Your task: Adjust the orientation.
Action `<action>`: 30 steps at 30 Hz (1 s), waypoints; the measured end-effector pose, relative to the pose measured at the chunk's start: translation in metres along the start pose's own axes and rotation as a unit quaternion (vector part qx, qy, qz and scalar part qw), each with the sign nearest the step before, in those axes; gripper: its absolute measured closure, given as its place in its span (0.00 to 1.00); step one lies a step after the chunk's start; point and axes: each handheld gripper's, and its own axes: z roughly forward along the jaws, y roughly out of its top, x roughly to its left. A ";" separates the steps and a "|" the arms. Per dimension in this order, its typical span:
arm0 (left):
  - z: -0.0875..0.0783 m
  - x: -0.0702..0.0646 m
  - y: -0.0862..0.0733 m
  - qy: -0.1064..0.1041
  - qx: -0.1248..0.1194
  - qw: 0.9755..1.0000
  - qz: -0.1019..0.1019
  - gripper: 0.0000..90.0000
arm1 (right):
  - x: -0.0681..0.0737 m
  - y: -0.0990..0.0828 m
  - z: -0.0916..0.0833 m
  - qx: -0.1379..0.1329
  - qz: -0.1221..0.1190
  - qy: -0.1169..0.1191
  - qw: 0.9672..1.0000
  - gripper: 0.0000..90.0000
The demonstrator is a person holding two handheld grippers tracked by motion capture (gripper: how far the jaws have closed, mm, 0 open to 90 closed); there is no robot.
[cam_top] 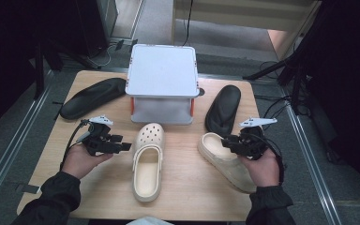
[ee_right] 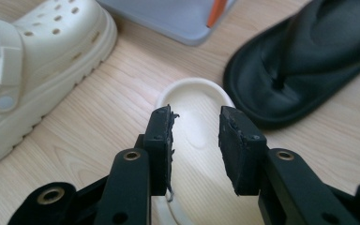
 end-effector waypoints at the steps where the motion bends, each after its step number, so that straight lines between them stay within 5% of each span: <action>1: 0.000 0.000 0.000 0.000 0.000 1.000 0.000 0.48 | 0.000 0.000 0.000 0.000 0.000 0.000 1.000 0.73; 14: 0.001 0.000 0.000 0.002 -0.002 1.000 0.002 0.48 | -0.037 -0.016 -0.006 0.043 0.030 -0.032 0.998 0.71; 26: 0.001 -0.001 0.000 0.002 -0.002 1.000 0.004 0.48 | -0.041 -0.016 0.019 0.094 0.038 -0.046 0.994 0.70; 30: 0.001 0.000 0.000 0.004 -0.004 1.000 0.003 0.48 | -0.040 -0.017 0.028 0.111 0.031 -0.058 0.992 0.76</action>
